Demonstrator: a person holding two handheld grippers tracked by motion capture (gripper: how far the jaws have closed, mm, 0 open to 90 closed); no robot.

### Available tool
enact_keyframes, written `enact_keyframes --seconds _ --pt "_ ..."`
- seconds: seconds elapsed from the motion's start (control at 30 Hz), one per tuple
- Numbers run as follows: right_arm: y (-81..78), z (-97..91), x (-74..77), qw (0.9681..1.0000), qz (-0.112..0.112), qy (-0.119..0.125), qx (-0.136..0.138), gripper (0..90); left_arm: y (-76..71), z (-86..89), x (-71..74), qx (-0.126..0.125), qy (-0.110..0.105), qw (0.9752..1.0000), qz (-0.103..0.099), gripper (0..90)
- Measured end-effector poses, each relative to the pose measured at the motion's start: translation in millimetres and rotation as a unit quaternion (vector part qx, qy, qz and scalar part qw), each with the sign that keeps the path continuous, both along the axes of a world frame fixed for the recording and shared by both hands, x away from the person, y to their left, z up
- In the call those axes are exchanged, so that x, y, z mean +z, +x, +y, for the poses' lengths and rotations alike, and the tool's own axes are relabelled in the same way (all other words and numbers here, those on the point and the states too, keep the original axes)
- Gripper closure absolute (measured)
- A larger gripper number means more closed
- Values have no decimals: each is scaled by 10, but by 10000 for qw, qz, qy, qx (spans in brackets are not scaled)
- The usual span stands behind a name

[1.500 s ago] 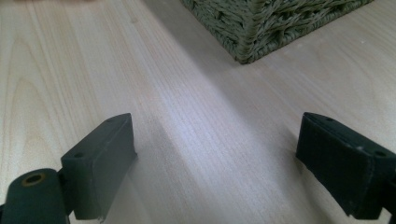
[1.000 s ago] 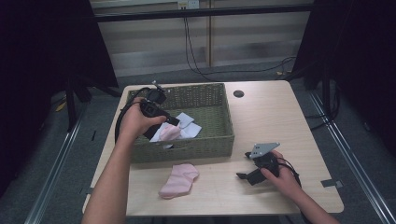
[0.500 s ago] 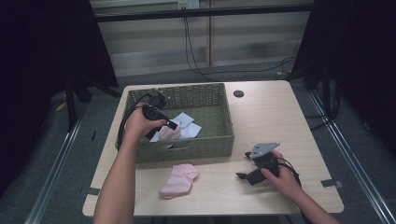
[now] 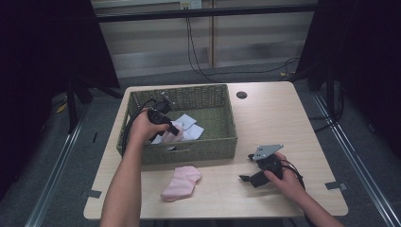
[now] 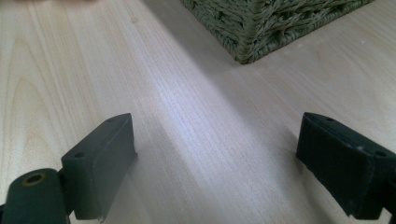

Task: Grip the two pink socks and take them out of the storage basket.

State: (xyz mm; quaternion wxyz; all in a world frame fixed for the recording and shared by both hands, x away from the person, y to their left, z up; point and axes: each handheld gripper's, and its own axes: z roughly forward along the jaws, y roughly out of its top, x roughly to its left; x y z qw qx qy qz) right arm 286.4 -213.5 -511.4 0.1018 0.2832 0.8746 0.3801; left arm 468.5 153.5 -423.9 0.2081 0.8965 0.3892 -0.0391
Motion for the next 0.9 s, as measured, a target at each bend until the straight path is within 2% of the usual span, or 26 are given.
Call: enact_keyframes --seconds 0.1,0.2,0.27,0.33,0.57,0.7,0.9 --pt "0 0 0 10000 2 1 3 107 10 11 2 62 -8 9999 89 752" --pt "1 -1 0 10000 2 0 2 107 -3 21 26 70 17 9999 117 813" --pt "1 -1 0 10000 3 1 2 107 -11 47 64 100 14 9999 129 823" --pt "1 -1 0 10000 3 1 3 107 -24 76 111 183 -61 9997 114 824" --pt "3 -1 -1 10000 -13 2 9 107 -74 155 328 224 -283 9993 32 824" --pt "3 -1 -1 10000 -20 0 7 107 -98 170 473 200 -409 9990 46 824" --pt "3 -1 -1 10000 -12 2 9 107 -132 158 659 125 -438 9990 33 824"
